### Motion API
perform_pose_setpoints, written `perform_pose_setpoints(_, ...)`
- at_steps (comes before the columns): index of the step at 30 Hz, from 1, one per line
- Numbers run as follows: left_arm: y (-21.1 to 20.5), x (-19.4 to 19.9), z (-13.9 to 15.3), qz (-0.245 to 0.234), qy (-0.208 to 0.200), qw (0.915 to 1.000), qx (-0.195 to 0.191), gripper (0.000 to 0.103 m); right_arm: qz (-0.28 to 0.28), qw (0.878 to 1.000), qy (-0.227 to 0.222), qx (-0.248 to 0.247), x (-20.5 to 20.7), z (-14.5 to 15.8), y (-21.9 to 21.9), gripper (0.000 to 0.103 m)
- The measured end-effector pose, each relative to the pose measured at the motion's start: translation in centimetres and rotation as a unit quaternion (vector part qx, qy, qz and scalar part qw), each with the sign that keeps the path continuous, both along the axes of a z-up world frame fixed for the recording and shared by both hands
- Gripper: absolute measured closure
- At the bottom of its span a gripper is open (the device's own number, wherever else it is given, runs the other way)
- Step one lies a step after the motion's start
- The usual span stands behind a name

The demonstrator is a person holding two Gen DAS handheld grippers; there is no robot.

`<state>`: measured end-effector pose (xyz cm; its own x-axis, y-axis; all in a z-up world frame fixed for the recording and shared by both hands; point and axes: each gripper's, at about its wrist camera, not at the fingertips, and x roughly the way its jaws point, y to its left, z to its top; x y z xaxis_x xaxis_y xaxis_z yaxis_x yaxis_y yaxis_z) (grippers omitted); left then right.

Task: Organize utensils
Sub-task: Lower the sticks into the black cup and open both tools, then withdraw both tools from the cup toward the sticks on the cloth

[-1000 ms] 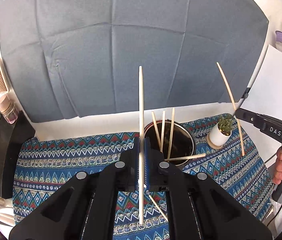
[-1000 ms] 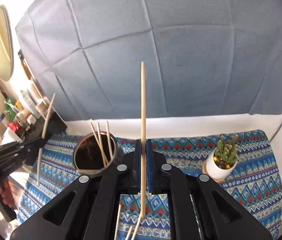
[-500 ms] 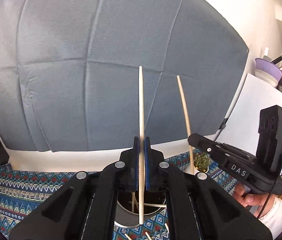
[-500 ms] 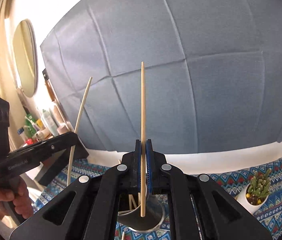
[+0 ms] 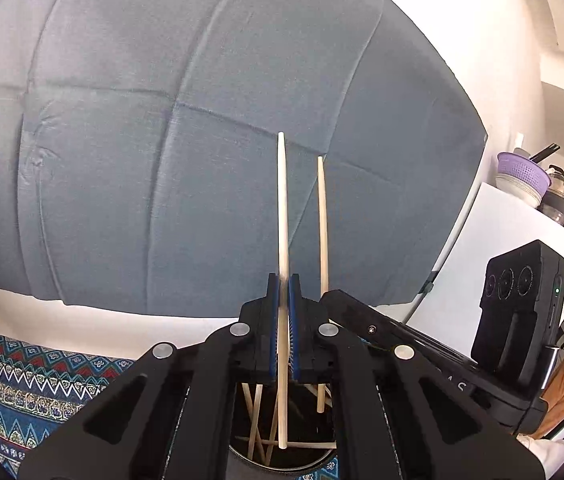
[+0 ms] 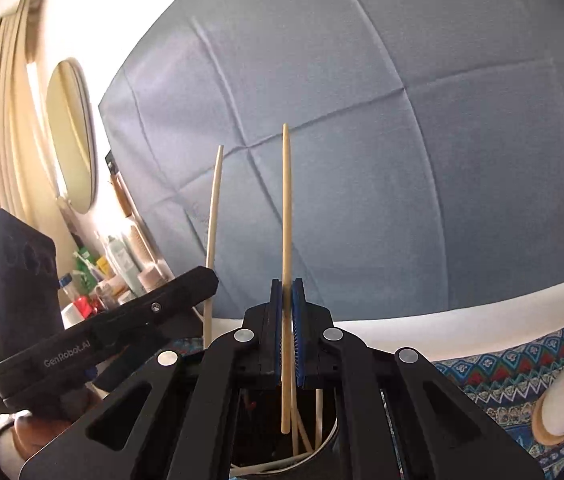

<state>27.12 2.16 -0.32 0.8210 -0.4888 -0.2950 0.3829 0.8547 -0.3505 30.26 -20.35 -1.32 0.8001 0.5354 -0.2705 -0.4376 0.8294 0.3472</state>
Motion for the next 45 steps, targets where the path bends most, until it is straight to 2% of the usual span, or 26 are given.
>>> perform_pose_setpoints(4,-0.4,-0.1,-0.9,-0.005,0.002,1.0,0.008,0.098,0.005,1.0,0.007,-0.012,0.0,-1.0,0.9,0.098)
perform_pose_setpoints(14,-1.0,-2.0,-2.1,-0.027,0.019,0.9989,0.032,0.098,0.01,0.997,0.017,-0.078,-2.1,-1.9,1.5,0.098)
perform_pose_setpoints(22,-1.4,-3.5,-2.3,-0.017,0.039,0.9951,0.09,0.098,0.01,0.992,0.031,-0.118,-4.2,-2.1,1.0,0.097)
perform_pose_setpoints(25,-1.4,-4.0,-2.3,-0.018,0.056,0.9928,0.105,0.088,0.004,0.991,0.037,-0.126,-4.9,-2.2,0.8,0.095)
perform_pose_setpoints(27,-1.2,-4.4,-2.2,-0.014,0.062,0.992,0.108,0.071,0.001,0.99,0.043,-0.131,-5.4,-2.1,0.6,0.095)
perform_pose_setpoints(28,-1.0,-4.8,-2.0,-0.012,0.061,0.992,0.11,0.068,-0.002,0.99,0.044,-0.134,-5.7,-2.0,0.6,0.095)
perform_pose_setpoints(29,-0.9,-5.1,-1.8,-0.01,0.061,0.9919,0.111,0.064,-0.005,0.99,0.046,-0.136,-5.9,-1.9,0.5,0.093)
perform_pose_setpoints(30,-0.8,-5.4,-1.7,-0.007,0.062,0.9917,0.112,0.058,-0.009,0.99,0.048,-0.136,-6.2,-1.8,0.3,0.085)
perform_pose_setpoints(32,-0.6,-5.9,-1.4,-0.003,0.063,0.9915,0.113,0.055,-0.018,0.989,0.05,-0.135,-6.7,-1.5,-0.1,0.076)
perform_pose_setpoints(34,-0.5,-6.4,-1.1,0.002,0.067,0.9912,0.115,0.048,-0.026,0.988,0.05,-0.141,-7.3,-1.3,-0.5,0.072)
perform_pose_setpoints(37,-0.4,-7.0,-1.0,-0.006,0.085,0.9906,0.107,0.044,-0.036,0.985,0.058,-0.157,-7.9,-1.2,-1.0,0.064)
perform_pose_setpoints(39,-0.3,-7.6,-1.0,-0.005,0.094,0.9898,0.107,0.04,-0.04,0.984,0.06,-0.163,-8.5,-1.1,-1.3,0.055)
perform_pose_setpoints(45,0.2,-9.0,-1.5,0.003,0.121,0.9871,0.105,0.03,-0.055,0.977,0.07,-0.192,-9.8,-1.3,-1.8,0.042)
